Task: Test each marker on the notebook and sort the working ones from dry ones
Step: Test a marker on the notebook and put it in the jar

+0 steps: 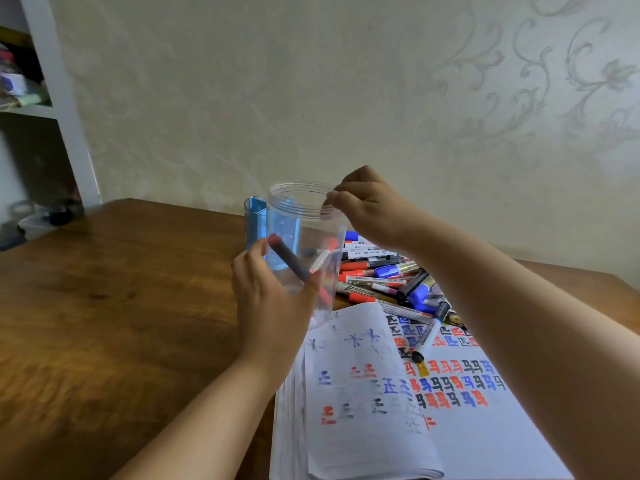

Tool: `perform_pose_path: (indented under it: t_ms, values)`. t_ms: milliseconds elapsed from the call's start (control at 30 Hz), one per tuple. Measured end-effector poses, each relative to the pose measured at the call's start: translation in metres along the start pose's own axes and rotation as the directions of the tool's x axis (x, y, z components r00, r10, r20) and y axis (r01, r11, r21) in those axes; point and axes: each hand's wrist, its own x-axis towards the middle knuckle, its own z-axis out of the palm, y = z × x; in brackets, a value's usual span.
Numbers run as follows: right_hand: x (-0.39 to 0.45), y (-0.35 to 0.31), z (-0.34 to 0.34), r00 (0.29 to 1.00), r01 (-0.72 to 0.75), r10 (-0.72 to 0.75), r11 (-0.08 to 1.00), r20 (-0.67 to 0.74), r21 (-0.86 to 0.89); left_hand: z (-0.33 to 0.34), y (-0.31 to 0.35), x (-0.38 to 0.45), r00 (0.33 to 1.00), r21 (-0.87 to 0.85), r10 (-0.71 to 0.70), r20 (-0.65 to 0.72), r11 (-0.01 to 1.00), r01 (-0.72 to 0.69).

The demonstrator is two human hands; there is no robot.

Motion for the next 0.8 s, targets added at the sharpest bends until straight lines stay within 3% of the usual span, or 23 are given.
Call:
perform_pose_path:
  t_ms: [67,133,233,300,400,500,600,667,733,800]
  values:
    - [-0.008,0.014,-0.003,0.989,0.014,-0.001,0.996,-0.147,0.092,-0.001,0.001,-0.001,0.997,-0.022,0.05,-0.055,0.998,-0.052]
    - [-0.025,0.033,-0.011,0.969,-0.043,0.078,0.988,-0.236,0.149,0.001,0.001,-0.004,0.977,-0.011,0.186,-0.107,0.982,-0.188]
    - [-0.064,0.073,-0.016,0.966,-0.23,0.222,0.972,-0.131,-0.049,0.003,0.008,-0.012,0.924,-0.011,0.375,-0.076,0.926,-0.377]
    - [-0.094,0.099,-0.01,0.959,-0.267,0.282,0.924,0.018,-0.273,0.006,0.013,-0.018,0.886,-0.013,0.461,0.044,0.887,-0.461]
    - [-0.128,0.12,0.007,0.931,-0.207,0.306,0.891,0.198,-0.404,0.01,0.013,-0.027,0.855,-0.044,0.42,0.303,0.903,-0.428]
    - [-0.146,0.119,0.022,0.957,-0.176,0.256,0.882,0.133,-0.436,0.014,0.015,-0.035,0.793,-0.064,0.356,0.495,0.925,-0.375]
    - [-0.155,0.11,0.028,0.975,-0.198,0.222,0.894,0.014,-0.403,0.015,0.018,-0.038,0.757,-0.089,0.341,0.557,0.931,-0.354]
    - [-0.16,0.103,0.023,0.971,-0.236,0.223,0.94,-0.083,-0.244,0.015,0.02,-0.039,0.739,-0.096,0.344,0.579,0.929,-0.357]
    - [-0.165,0.094,0.014,0.94,-0.281,0.302,0.949,-0.157,0.145,0.015,0.023,-0.039,0.725,-0.109,0.351,0.592,0.927,-0.359]
    - [-0.169,0.083,0.004,0.917,-0.266,0.384,0.793,-0.111,0.548,0.015,0.027,-0.041,0.709,-0.124,0.365,0.603,0.921,-0.369]
